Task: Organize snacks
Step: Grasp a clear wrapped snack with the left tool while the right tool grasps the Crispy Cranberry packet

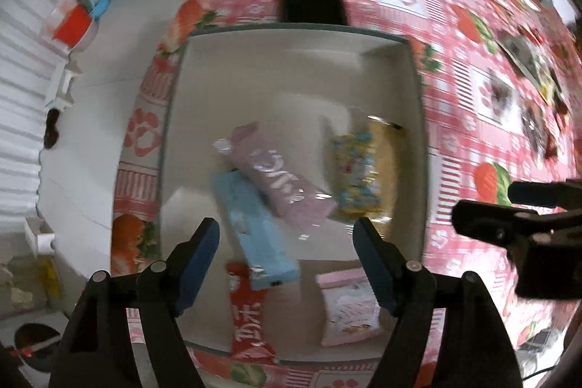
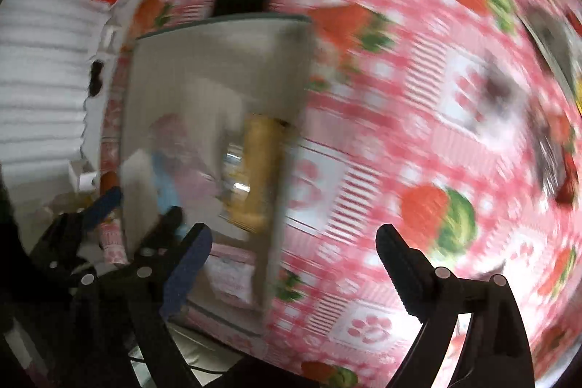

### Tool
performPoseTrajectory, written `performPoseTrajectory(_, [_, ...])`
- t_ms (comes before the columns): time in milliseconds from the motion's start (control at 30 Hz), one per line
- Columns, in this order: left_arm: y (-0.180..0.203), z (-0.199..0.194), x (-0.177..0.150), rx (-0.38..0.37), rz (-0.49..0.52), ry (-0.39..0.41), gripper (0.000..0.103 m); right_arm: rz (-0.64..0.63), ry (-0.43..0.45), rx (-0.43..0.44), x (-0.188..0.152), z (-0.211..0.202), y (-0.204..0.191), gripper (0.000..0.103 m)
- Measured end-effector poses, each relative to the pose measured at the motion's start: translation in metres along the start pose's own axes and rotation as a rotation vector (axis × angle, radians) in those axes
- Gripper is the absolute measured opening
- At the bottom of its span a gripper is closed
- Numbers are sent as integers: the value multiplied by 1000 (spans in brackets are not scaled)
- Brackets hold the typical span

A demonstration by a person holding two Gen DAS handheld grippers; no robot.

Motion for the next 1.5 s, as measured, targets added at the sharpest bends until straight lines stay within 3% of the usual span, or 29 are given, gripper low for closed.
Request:
performPoseTrajectory(167, [40, -7, 1, -29, 86, 3, 79, 171, 12, -29, -29, -7, 74, 93])
performPoseTrajectory(333, [77, -11, 2, -73, 156, -6, 79, 427, 12, -45, -69, -10, 162, 93])
performPoseTrajectory(533, [124, -15, 20, -119, 209, -19, 79, 653, 13, 20, -104, -10, 221, 93])
performPoseTrajectory(733, [170, -6, 64, -147, 242, -13, 79, 667, 15, 49, -131, -9, 237, 93])
performPoseTrajectory(967, [216, 23, 125, -172, 201, -30, 79, 661, 29, 54, -178, -24, 261, 93])
performPoseTrajectory(1233, [247, 59, 146, -115, 248, -81, 79, 695, 47, 56, -222, -36, 296, 93])
performPoseTrajectory(1333, [252, 64, 146, -103, 266, -86, 79, 703, 45, 60, -219, -37, 293, 93])
performPoseTrajectory(1433, [260, 60, 147, -115, 298, -60, 58, 700, 42, 61, -217, -40, 294, 93])
performPoseTrajectory(1467, [262, 58, 146, -117, 317, -49, 41, 699, 40, 61, -217, -38, 294, 93])
performPoseTrajectory(1500, [264, 55, 145, -121, 341, -47, 31, 700, 39, 63, -215, -36, 293, 93])
Point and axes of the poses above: each gripper's, at about its wrist camera, not at the fingertips, and z roughly the way its jaws point, y to its right, x to its top, the point moved 3 cm from there along z, roughly the way its jaws point, and after that the axes turned 3 degrees about z, right-handed, at the moved point
